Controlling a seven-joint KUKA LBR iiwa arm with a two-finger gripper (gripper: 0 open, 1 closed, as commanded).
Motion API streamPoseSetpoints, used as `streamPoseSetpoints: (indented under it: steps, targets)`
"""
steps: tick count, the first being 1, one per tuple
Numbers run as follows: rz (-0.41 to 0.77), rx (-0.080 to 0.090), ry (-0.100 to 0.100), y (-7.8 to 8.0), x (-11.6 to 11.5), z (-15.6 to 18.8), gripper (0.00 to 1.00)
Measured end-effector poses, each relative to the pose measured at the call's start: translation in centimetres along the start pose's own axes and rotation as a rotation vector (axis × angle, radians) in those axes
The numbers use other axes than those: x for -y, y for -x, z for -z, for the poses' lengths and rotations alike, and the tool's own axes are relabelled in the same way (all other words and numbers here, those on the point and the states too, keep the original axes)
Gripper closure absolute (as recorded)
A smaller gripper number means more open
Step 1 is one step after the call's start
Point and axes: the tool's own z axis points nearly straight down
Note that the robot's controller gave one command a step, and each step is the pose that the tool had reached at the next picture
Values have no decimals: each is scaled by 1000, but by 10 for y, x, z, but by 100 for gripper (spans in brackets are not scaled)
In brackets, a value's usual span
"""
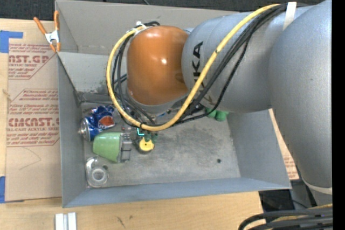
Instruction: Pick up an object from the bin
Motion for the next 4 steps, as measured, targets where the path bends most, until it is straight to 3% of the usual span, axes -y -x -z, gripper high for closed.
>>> streamPoseSetpoints:
  steps: [1, 2, 3, 4]
  targets:
    - [-251, 2, 0, -8, 2, -122, 0]
    - [-325, 8, 2, -26, -4, -88, 0]
    - [-359, 5, 1, -32, 9, -79, 0]
    - [-261, 5, -1, -32, -14, -121, 0]
